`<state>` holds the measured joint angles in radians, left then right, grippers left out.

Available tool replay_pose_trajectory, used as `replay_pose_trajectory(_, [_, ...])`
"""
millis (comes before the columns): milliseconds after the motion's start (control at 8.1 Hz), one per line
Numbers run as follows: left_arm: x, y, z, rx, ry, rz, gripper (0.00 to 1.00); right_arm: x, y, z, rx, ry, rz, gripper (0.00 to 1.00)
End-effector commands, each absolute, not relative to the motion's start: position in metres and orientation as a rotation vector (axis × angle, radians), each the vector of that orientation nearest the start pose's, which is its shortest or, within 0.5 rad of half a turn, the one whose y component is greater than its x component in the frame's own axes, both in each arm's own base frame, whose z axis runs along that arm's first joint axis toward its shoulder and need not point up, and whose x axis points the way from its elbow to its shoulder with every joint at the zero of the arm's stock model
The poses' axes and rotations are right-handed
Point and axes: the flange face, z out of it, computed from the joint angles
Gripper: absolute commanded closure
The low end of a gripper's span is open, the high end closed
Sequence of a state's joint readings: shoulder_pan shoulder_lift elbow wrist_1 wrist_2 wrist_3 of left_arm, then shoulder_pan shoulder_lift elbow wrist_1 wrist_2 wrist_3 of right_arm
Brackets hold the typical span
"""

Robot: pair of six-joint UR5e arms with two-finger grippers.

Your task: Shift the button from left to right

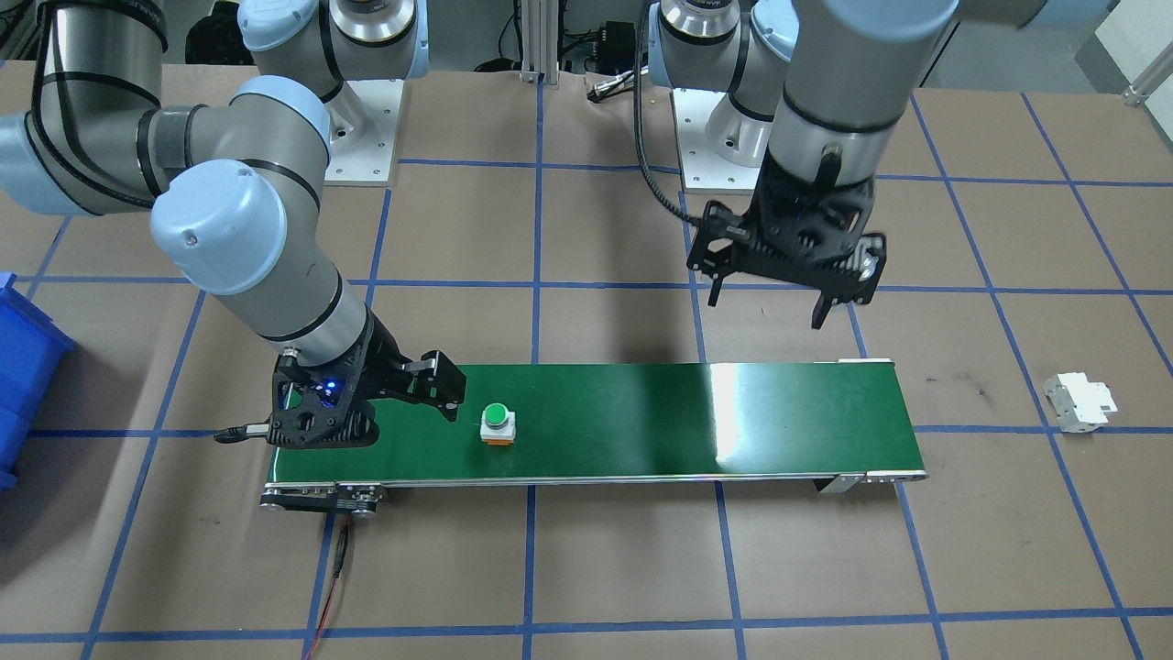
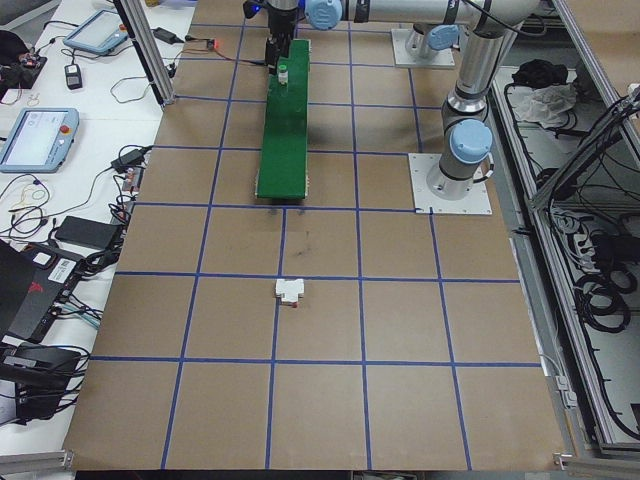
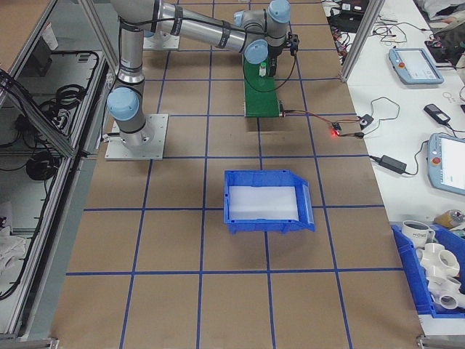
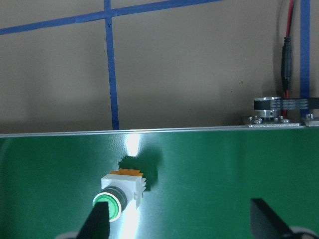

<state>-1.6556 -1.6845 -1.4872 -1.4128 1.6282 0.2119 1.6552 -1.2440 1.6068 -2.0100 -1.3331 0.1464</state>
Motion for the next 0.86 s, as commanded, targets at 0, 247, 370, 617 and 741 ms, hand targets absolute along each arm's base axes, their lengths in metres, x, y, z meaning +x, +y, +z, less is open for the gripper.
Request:
replay_pose_trajectory(0, [-0.173, -0.527, 0.525, 0.283, 3.055, -0.199, 0.00, 0.208, -0.601, 0.311, 0.088, 2.902, -0.004, 0.00])
replay_pose_trajectory(247, [-0.165, -0.508, 0.551, 0.280, 3.050, -0.271, 0.00, 0.206, -0.604, 0.291, 0.091, 2.927, 0.045, 0.00])
replay_pose_trajectory(370, [-0.165, -0.508, 0.552, 0.280, 3.050, -0.271, 0.00, 0.199, -0.605, 0.285, 0.080, 3.006, 0.050, 0.00])
replay_pose_trajectory(617, [-0.165, -0.508, 0.552, 0.280, 3.050, -0.271, 0.00, 0.194, -0.603, 0.274, 0.077, 3.049, 0.111, 0.05])
replay_pose_trajectory(741, [-0.165, -0.508, 0.552, 0.281, 3.053, -0.274, 0.00, 0.188, -0.600, 0.267, 0.013, 3.098, 0.136, 0.17])
